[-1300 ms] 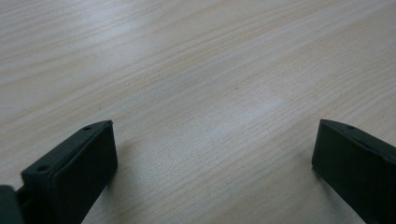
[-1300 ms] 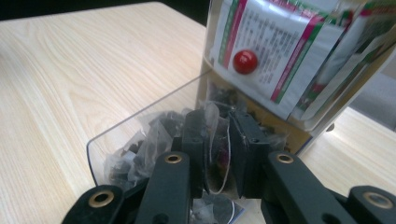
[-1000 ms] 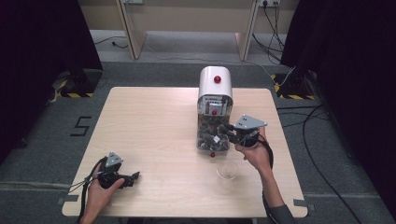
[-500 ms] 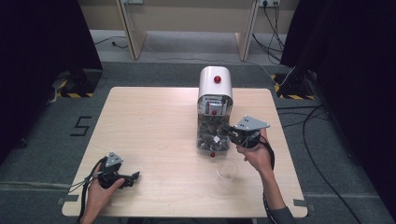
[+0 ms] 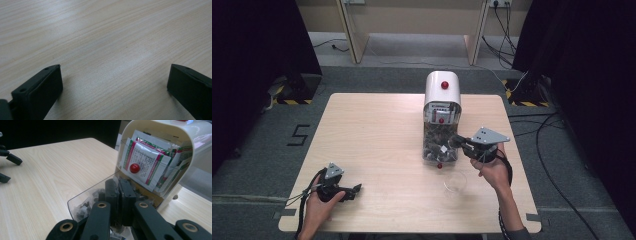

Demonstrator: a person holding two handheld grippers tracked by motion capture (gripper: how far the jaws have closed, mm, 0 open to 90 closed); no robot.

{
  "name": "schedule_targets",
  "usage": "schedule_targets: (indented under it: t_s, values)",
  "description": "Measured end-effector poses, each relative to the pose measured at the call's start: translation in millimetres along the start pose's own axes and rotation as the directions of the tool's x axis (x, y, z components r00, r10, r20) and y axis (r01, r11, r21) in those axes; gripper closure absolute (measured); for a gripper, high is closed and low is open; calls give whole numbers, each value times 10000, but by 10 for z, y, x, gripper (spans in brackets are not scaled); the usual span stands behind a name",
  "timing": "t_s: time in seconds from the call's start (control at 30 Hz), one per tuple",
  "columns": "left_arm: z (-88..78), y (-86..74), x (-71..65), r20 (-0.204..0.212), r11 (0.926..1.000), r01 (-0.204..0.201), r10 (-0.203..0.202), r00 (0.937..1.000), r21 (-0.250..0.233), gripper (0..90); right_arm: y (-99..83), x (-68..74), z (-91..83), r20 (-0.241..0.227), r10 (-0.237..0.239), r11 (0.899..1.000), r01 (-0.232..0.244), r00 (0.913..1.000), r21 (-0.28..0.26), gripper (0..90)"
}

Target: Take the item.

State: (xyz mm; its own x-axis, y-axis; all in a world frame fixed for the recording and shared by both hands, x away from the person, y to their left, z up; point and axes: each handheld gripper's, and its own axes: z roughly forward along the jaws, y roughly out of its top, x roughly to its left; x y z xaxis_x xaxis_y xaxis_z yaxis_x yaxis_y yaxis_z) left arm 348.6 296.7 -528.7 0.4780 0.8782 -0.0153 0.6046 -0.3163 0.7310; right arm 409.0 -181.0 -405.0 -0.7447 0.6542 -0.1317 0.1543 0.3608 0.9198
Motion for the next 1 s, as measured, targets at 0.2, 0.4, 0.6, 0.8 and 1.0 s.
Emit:
schedule_targets:
  t_s: [0.2,0.4,0.6,0.8,1.0]
  values:
    - [0,0,0,3,10000,-2,2,10000,3,0,-15,43,-100,27,-28,9999,28,10000,-168,879]
    - [0,0,0,3,10000,0,0,10000,2,0,-42,83,-174,12,-39,9995,39,10000,-320,880]
    - [0,0,0,0,10000,-3,3,10000,1,0,-43,126,-230,-15,-70,9992,69,10000,-401,880]
    - [0,0,0,-2,10000,-3,3,10000,1,0,-66,168,-316,-76,-80,9987,76,9999,-508,881]
    - [0,0,0,2,10000,-5,5,10000,2,0,-98,198,-422,-104,-51,9982,45,9999,-598,882]
